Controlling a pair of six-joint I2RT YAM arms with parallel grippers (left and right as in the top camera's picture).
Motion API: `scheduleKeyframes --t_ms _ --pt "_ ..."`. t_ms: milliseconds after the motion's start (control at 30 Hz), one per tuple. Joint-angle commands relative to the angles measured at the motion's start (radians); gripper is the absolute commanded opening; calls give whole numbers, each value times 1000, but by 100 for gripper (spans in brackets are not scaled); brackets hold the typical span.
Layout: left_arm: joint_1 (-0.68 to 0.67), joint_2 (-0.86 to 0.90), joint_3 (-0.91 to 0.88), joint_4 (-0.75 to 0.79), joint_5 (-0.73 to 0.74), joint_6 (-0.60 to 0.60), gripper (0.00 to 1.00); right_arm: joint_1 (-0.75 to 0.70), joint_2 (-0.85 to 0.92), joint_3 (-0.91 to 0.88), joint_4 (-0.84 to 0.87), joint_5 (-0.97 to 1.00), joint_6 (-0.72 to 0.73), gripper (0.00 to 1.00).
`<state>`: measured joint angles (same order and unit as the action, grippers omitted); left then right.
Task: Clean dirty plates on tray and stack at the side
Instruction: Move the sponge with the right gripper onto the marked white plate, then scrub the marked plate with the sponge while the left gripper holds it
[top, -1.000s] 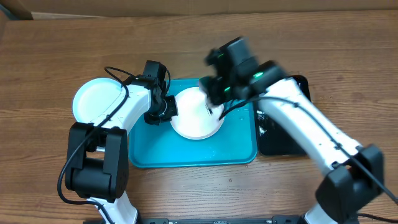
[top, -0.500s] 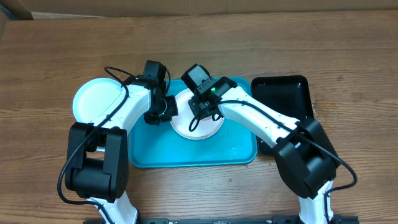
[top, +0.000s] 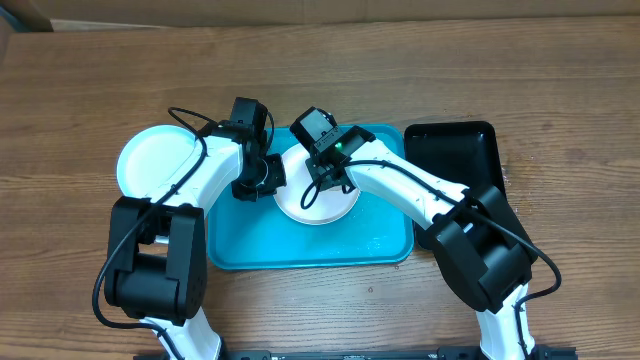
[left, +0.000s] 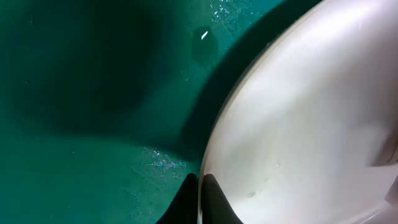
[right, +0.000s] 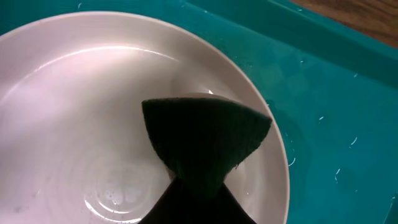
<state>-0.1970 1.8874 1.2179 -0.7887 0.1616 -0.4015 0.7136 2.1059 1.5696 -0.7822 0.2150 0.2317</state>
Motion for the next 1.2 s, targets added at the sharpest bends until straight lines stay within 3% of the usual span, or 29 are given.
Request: scheduleKeyframes --t_ms 0,200,367,400,467,667,700,800,900,967,1067,1167 --pt "-7 11 -7 -4 4 -6 4 -2 -2 1 5 21 12 14" --pt "-7 11 -7 -4 4 -6 4 -4 -2 1 4 21 12 4" --pt "-7 11 -7 -4 5 -6 4 -15 -2 1 0 20 12 27" --pt "-7 11 -7 -4 5 -6 4 -18 -2 1 -2 21 12 24" --pt "-7 11 -7 -4 5 -6 4 -22 -2 1 -3 21 12 6" --pt "-7 11 -7 -4 5 -6 4 -40 -2 1 -4 20 12 4" --pt "-7 11 -7 -4 5 -6 4 -44 -2 1 -4 19 12 6" --pt "-7 11 -7 -4 5 -6 4 -52 -2 1 -7 16 12 29" --pt "-7 11 -7 -4 5 -6 4 -56 -2 1 -8 1 12 29" --pt "-7 11 -7 -3 5 -6 4 -58 -2 1 -8 -23 12 23" --pt "-7 11 -7 -3 5 -6 4 -60 -2 -2 -8 -36 13 4" --pt "-7 11 -7 -4 5 -6 4 -61 -2 -20 6 -33 37 4"
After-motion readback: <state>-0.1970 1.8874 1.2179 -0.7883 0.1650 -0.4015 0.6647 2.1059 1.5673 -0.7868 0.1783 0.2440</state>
